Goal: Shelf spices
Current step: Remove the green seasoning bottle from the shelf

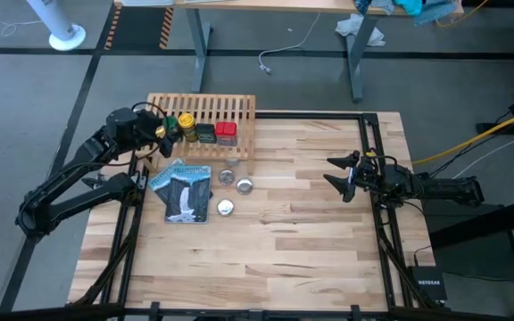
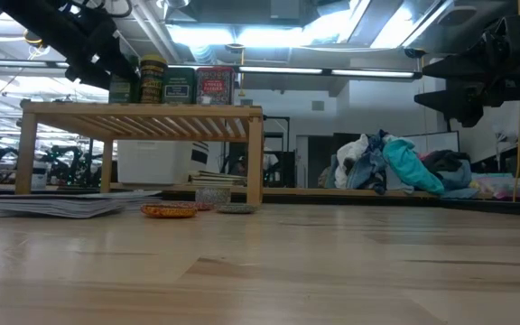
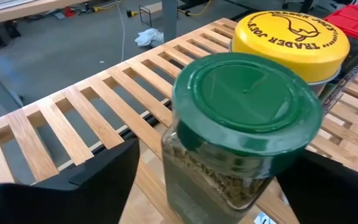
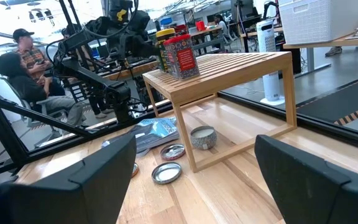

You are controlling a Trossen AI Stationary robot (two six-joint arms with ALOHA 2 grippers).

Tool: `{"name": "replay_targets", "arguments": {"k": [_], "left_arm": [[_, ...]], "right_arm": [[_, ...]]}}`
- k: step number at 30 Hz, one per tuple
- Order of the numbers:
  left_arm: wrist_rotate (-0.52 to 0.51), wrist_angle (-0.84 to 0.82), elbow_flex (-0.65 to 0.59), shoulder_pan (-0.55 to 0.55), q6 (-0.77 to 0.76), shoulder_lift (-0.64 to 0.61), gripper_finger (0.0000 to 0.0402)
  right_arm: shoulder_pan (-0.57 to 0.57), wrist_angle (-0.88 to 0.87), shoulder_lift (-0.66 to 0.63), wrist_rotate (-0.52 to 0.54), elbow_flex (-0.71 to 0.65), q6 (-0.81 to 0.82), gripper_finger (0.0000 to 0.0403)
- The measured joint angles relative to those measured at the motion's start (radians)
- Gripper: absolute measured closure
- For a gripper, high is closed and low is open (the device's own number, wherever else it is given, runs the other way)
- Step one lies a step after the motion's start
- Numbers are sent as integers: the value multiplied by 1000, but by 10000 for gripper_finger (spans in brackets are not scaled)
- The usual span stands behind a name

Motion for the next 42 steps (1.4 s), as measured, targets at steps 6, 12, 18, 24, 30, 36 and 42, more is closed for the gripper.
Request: {"name": "replay_targets", "arguments": {"k": [6,12,18,24,30,36,42], "left_arm": [[5,-6,0,0,-13,0,121],[14,-6,0,0,-33,0,152],[15,-7,0,0,-35,-1,151],[20,-35,6,0,-44,-49,150],[20,-139,59,-4,-93,-116,152],[69,-139,96,-47,-143,-178,150],[73,-157,100,-120,-220,-213,152]], "right_arm": [[0,0,0,0,0,0,68],[0,0,0,0,0,0,68],[0,0,0,0,0,0,68],[0,0,0,0,0,0,68],[0,0,0,0,0,0,68],[0,0,0,0,0,0,68],[0,0,0,0,0,0,68]]}}
